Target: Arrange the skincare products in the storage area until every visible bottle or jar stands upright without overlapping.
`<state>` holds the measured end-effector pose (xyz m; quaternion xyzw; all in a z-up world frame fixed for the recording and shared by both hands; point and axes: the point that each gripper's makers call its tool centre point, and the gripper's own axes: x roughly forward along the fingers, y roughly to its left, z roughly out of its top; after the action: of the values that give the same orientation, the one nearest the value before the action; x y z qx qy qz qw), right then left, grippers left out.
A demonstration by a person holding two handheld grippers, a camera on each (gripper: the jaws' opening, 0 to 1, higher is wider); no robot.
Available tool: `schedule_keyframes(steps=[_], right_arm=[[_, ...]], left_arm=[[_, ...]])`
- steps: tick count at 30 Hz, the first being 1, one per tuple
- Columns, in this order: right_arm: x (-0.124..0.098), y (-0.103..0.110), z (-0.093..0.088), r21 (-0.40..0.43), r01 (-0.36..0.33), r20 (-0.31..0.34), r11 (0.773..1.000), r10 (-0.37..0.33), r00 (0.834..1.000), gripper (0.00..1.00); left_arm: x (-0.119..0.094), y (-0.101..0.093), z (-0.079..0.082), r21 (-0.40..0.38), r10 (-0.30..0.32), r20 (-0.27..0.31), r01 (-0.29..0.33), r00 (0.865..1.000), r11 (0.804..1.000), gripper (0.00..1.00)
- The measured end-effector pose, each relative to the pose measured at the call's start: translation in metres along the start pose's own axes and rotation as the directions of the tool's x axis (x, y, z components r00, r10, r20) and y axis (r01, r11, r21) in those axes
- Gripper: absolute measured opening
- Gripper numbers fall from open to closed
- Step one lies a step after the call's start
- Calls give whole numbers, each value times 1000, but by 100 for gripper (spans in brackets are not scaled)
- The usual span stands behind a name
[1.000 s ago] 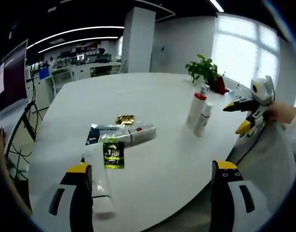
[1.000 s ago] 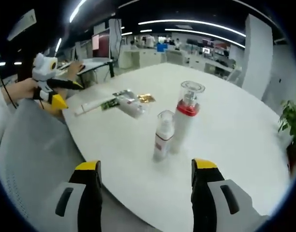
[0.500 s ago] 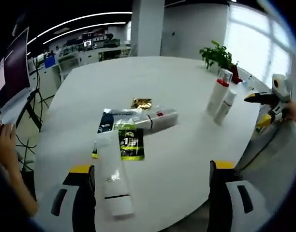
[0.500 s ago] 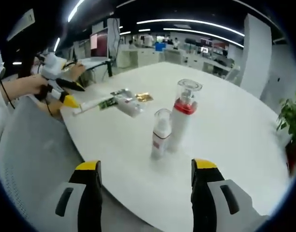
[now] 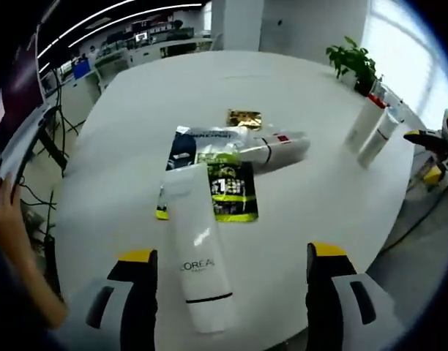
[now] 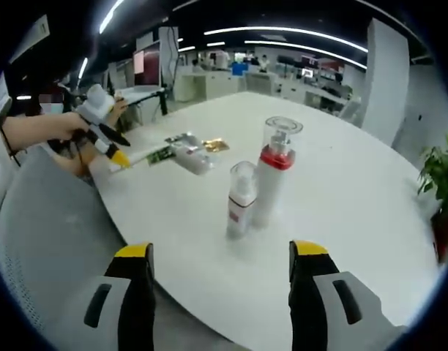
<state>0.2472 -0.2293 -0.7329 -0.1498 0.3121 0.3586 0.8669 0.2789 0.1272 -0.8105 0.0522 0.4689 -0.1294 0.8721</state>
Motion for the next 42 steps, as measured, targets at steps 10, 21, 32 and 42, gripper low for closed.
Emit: schedule_keyframes(steps=[10,21,32,42], right_arm=[[1,0,-3,3,2,-15,1000,-2,1000,74],[2,-2,-4,14,7,-24,1000,-6,1000,73],[2,-2,-6,13,6,-34,1000,-5,999,73],[3,0,-8,12,0,-44,1000,0,999,73]], left_arm=[[14,19,4,6,35,-113,-35,993,999,69],[24,19,4,45,40,-216,-31,976,999,48],[34,25,9,39,44,-302,-34,952,999,39],[26,19,6,55,39,-326,-22,945,998,38]])
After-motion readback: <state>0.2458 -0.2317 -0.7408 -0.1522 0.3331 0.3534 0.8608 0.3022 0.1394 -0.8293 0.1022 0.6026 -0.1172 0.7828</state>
